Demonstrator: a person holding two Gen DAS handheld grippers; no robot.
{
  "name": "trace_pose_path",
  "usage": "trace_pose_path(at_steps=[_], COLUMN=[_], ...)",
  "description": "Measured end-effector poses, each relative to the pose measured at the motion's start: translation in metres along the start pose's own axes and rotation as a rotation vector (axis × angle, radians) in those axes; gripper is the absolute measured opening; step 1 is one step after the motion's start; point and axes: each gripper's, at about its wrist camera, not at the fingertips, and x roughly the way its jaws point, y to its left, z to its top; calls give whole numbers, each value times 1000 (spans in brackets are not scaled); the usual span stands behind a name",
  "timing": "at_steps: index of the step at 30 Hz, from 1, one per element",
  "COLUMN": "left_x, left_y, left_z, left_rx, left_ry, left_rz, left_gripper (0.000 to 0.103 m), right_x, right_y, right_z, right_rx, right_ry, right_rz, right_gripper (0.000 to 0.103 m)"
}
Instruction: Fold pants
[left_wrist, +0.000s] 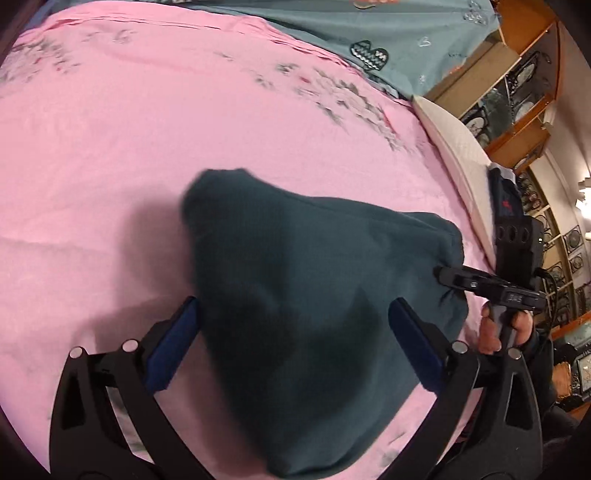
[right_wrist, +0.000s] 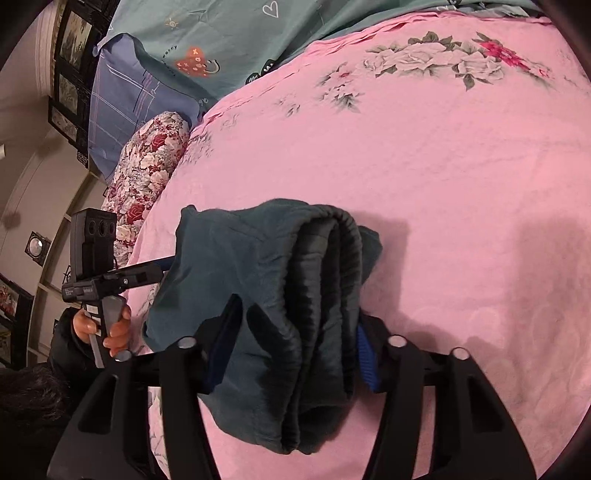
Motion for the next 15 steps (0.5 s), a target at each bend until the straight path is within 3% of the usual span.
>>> trace_pose_path(at_steps=[2, 3, 5, 7, 15], left_x=[2, 2, 3, 3, -15], left_y=[-4, -6, -15, -17, -25], left_z=[2, 2, 1, -2, -5], left_rx=[2, 12, 52, 67, 99], left_ry=[0, 3, 12, 4, -49], left_rz=[-15, -36, -12, 53, 70], left_gripper=[99, 92, 46, 31, 23], right_x=[1, 1, 0, -2, -21], right_y=[-6, -5, -1, 4, 36], right_z=[0, 0, -1, -1, -6], right_rx=[20, 20, -4, -30, -102], right_ry=[10, 12, 6, -6, -75], right_rz=[15, 18, 5, -22, -35], right_gripper=[31, 30, 28, 27, 23])
